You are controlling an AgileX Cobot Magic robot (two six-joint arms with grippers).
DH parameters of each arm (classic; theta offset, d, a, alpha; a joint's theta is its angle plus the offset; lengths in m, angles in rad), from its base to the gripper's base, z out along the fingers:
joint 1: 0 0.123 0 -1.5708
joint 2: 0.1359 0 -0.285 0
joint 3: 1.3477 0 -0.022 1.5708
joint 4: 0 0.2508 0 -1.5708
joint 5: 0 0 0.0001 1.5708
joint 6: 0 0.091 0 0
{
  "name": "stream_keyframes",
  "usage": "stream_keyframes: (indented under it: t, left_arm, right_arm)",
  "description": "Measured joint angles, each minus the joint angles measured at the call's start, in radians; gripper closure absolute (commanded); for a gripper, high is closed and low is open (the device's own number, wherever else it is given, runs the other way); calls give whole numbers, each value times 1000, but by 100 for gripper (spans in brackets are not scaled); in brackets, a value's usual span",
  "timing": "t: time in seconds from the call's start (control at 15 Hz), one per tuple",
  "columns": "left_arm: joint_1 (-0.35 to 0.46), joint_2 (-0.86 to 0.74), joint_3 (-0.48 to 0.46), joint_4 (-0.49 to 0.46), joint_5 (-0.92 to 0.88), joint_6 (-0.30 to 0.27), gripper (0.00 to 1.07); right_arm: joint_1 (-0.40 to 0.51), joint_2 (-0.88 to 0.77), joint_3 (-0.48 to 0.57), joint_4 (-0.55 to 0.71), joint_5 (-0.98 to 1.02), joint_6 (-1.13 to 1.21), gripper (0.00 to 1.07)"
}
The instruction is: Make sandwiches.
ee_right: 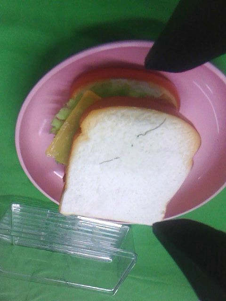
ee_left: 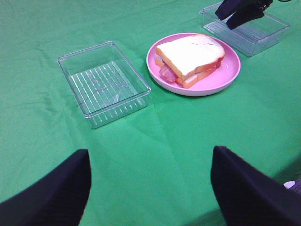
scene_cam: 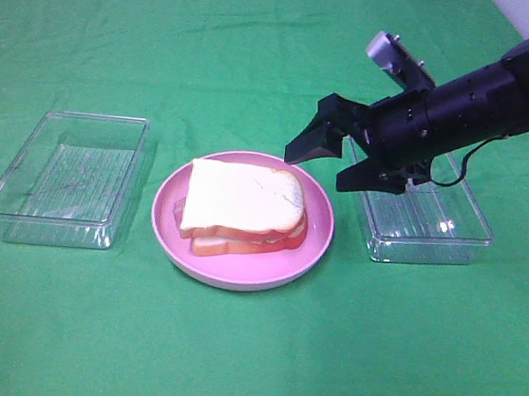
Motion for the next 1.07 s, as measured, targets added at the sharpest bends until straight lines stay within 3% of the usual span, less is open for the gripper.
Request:
stream_keyframes:
  t: [0.07, 0.33, 0.47, 0.53, 0.67, 0.93, 1.07]
  left_arm:
    - [0, 0, 0, 0, 0, 0, 38]
    - [0, 0, 0, 0, 0, 0, 38]
    - [0, 0, 0, 0, 0, 0, 38]
    - [0, 0, 0, 0, 0, 0, 38]
    - [0, 0, 0, 0, 0, 1, 38]
    - [0, 0, 0, -4, 0, 8, 38]
    - [0, 0, 0, -9, 0, 18, 38]
  right_arm:
    - [0, -88, 0, -153, -13, 86, 30]
    - [0, -245, 0, -417, 13, 266, 30]
    - [0, -362, 0, -603, 117, 358, 30]
    - [0, -475, 7, -739, 263, 391, 30]
    - [0, -565, 44, -779, 334, 411, 30]
    - [0, -800, 219, -794, 394, 417, 30]
    - [0, -1015, 392, -804, 504, 418, 30]
